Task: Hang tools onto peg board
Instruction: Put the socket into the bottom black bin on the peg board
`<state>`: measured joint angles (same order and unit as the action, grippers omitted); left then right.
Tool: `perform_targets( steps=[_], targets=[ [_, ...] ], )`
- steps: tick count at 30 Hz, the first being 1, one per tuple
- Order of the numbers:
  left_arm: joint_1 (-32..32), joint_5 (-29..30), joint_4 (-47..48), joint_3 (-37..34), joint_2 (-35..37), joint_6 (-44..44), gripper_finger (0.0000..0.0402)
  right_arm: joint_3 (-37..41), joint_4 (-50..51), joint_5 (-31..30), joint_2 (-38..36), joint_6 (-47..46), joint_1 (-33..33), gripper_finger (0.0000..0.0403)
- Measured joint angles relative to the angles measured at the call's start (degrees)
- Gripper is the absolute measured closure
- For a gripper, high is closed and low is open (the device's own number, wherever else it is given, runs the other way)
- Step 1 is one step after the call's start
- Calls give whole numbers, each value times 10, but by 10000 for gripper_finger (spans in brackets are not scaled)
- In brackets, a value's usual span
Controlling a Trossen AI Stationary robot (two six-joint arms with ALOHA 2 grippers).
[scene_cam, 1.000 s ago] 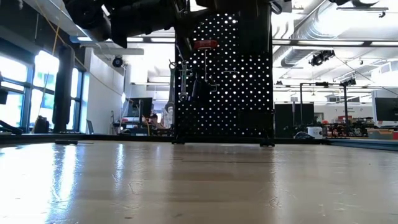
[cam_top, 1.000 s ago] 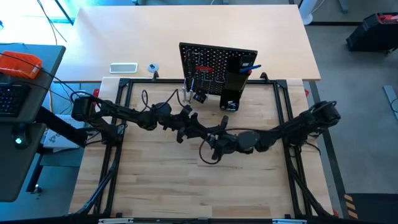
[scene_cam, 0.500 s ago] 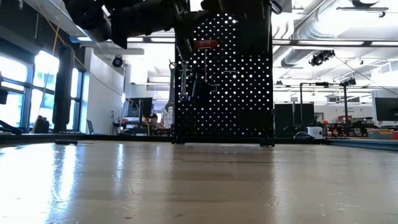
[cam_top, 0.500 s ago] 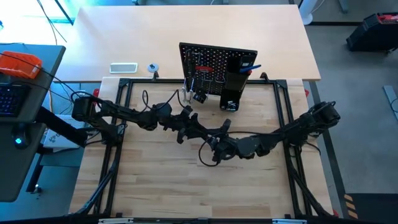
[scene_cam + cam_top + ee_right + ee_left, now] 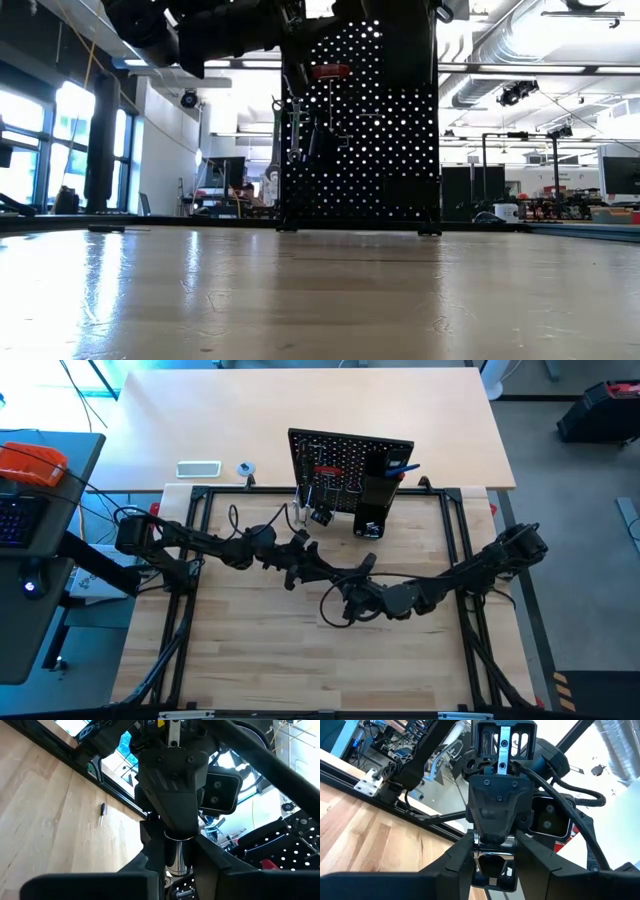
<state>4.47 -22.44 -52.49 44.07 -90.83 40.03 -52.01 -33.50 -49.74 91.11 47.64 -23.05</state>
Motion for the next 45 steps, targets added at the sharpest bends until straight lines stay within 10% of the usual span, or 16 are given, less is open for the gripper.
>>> perform_targets(
  steps=[19,35,45],
  targets=[
    [1,-19,-6,1,2,-81,242,0,104,-77,-34,-69,-24,349],
    [-9,-25,205,1,1,-269,218,0,615,-94,-104,-560,-4,349],
    [-59,67,334,1,1,-328,218,54,587,-23,-105,-627,101,349]
  ],
)
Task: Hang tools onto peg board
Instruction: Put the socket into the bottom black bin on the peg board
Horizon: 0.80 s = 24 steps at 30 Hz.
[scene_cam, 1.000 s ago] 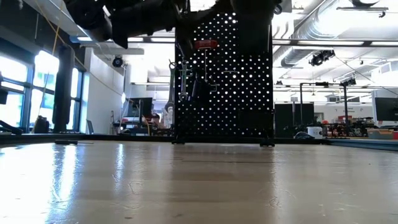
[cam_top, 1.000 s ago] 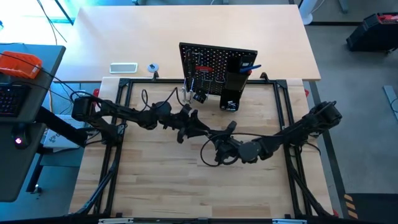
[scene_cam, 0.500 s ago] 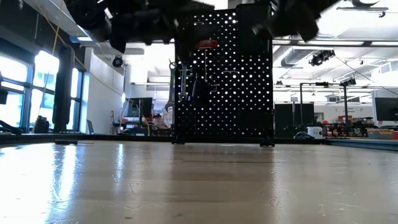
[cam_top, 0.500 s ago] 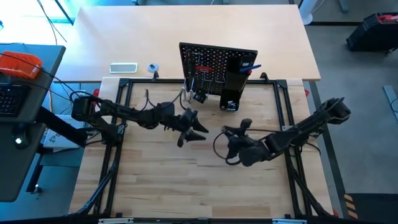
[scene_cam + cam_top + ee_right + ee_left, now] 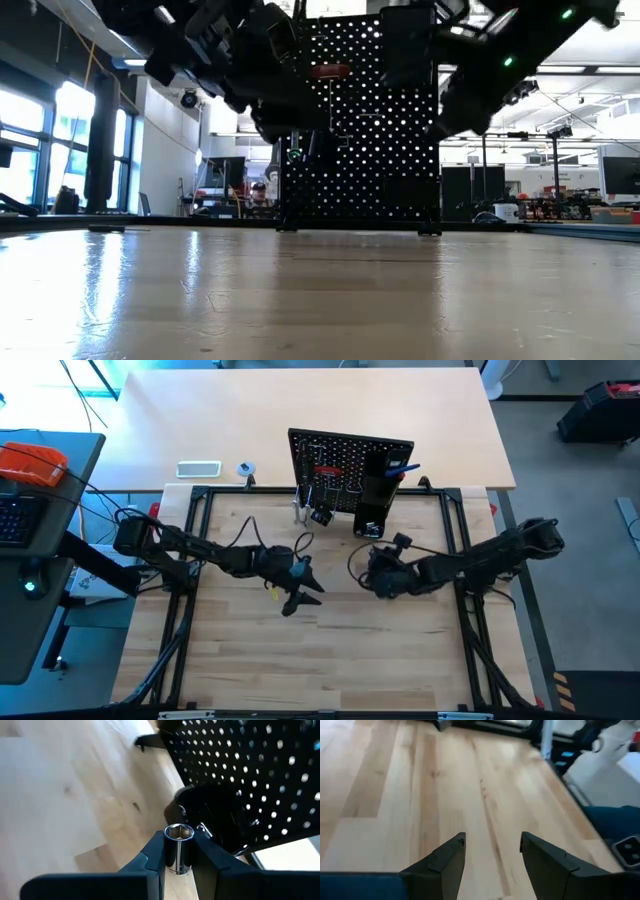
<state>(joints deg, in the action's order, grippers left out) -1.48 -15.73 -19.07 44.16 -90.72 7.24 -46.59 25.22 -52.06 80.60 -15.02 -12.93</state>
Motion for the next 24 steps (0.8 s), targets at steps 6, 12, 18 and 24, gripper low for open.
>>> perform_targets(
  steps=[6,12,18,24],
  targets=[
    [-27,50,12,0,0,-5,218,44,-113,13,0,28,63,349],
    [-49,62,12,0,0,-15,218,53,-185,19,0,63,122,349],
    [-60,81,13,0,0,-29,218,53,-236,83,0,91,189,349],
    [-68,81,17,-1,0,-30,218,53,-255,157,0,91,244,349]
  ],
)
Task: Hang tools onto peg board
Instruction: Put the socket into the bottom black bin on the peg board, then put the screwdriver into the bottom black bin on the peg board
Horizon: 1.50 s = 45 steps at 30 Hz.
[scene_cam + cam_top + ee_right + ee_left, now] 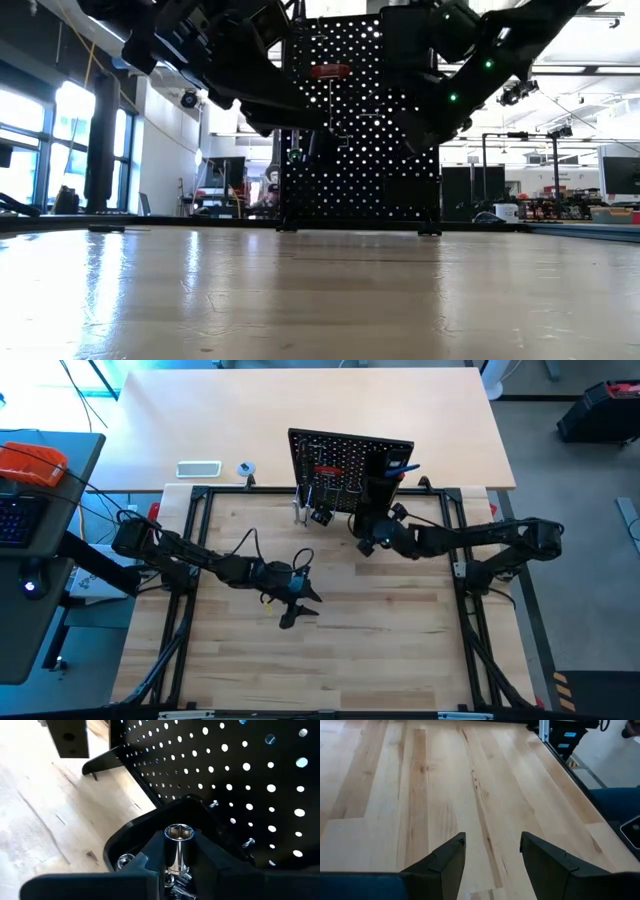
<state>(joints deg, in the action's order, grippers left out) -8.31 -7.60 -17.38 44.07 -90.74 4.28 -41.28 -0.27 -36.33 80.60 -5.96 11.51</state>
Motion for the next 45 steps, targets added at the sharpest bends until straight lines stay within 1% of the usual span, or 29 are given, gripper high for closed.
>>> perform_targets(
  steps=[4,11,17,21,27,31,37,45],
  targets=[
    [-2,7,14,0,0,0,218,0,0,13,0,-4,20,337],
    [-2,10,27,0,0,1,218,0,-1,65,0,-12,40,325],
    [-2,17,38,0,0,1,218,0,-1,77,0,-4,40,314],
    [-1,29,54,0,0,1,218,0,-2,79,0,-6,40,283],
    [0,30,68,0,0,1,218,0,-4,84,0,-11,40,231],
    [5,30,72,0,0,0,218,0,-4,94,0,-15,38,212],
    [9,24,89,0,0,0,218,0,-4,104,0,-21,17,208],
    [9,30,86,0,0,0,218,-1,12,103,0,-26,-43,208]
  ],
)
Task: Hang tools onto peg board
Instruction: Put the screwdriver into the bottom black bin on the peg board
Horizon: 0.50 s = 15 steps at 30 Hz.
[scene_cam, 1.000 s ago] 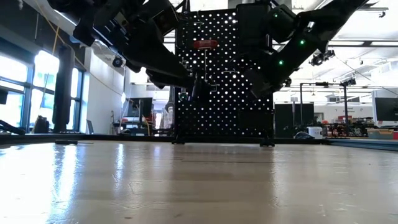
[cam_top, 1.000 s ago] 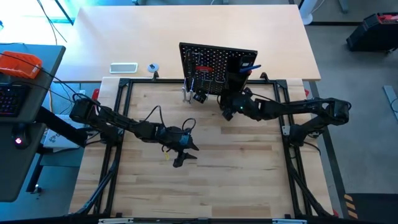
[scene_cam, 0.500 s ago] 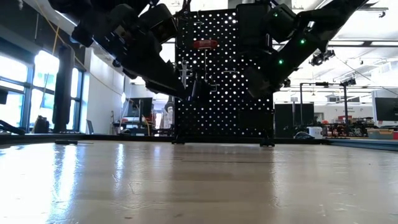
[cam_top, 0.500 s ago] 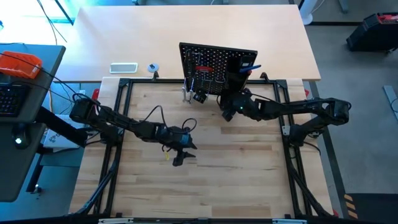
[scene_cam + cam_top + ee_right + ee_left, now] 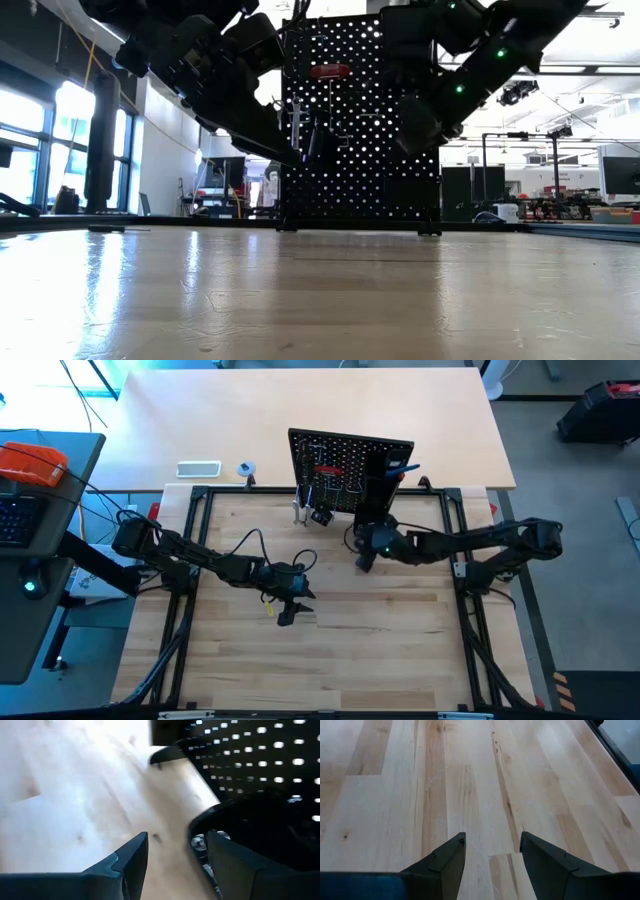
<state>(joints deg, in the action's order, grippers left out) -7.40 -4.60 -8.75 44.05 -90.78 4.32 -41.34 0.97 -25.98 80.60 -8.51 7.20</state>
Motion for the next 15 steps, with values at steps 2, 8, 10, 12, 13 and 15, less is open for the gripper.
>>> perform_targets(
  steps=[2,8,10,12,13,15],
  targets=[
    [0,0,0,0,0,0,218,0,3,0,0,-2,-16,208],
    [0,0,-1,0,0,1,218,0,5,0,0,-6,-66,208],
    [0,0,-1,0,0,1,218,0,5,0,0,-6,-82,208],
    [0,0,-1,0,0,1,218,0,5,-5,0,-11,-99,208],
    [0,0,-1,0,0,0,218,0,5,-7,0,-15,-106,208],
    [0,0,-1,0,0,0,218,0,5,-8,0,-20,-119,208]
  ],
)
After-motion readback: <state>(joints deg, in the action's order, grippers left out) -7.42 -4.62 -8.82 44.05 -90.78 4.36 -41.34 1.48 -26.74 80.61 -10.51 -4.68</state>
